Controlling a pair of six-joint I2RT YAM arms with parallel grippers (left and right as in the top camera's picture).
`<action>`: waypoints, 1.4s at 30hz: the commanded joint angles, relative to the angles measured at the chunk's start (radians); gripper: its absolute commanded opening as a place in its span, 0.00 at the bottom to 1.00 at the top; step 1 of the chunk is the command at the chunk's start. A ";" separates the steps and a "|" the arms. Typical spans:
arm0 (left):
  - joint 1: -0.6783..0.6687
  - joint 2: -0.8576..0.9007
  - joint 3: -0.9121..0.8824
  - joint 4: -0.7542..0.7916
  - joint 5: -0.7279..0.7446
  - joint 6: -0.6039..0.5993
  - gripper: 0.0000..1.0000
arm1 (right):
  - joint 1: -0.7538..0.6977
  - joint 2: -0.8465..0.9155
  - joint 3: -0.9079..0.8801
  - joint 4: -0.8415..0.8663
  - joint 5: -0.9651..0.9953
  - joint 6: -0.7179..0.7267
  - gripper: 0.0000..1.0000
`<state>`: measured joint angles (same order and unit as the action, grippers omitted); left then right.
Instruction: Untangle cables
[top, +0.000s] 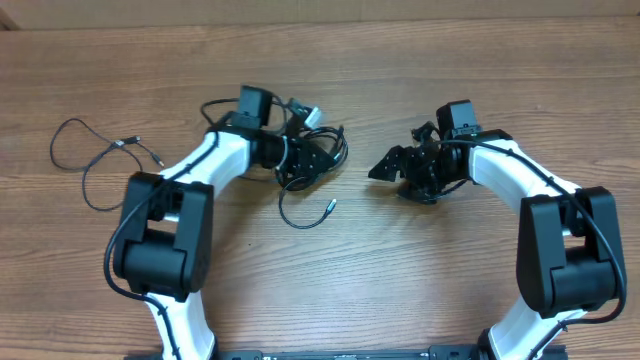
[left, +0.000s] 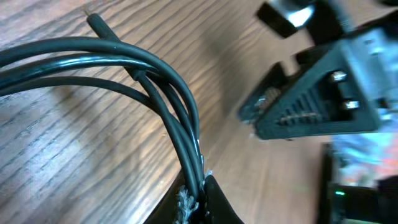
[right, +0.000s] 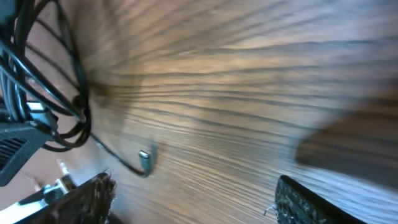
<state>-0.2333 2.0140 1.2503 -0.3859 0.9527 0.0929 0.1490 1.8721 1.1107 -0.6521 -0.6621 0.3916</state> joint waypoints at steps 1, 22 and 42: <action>0.023 -0.034 0.022 -0.004 0.165 0.016 0.06 | 0.023 0.004 -0.005 0.051 -0.120 -0.006 0.80; 0.103 -0.034 0.022 -0.011 0.406 0.011 0.08 | 0.159 0.004 -0.005 0.316 -0.061 0.085 0.70; 0.193 -0.034 0.020 -0.063 0.424 0.017 0.10 | 0.204 0.004 -0.005 0.328 0.099 0.127 0.72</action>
<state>-0.0437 2.0140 1.2518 -0.4488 1.3754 0.0933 0.3515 1.8740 1.1057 -0.3779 -0.4351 0.6270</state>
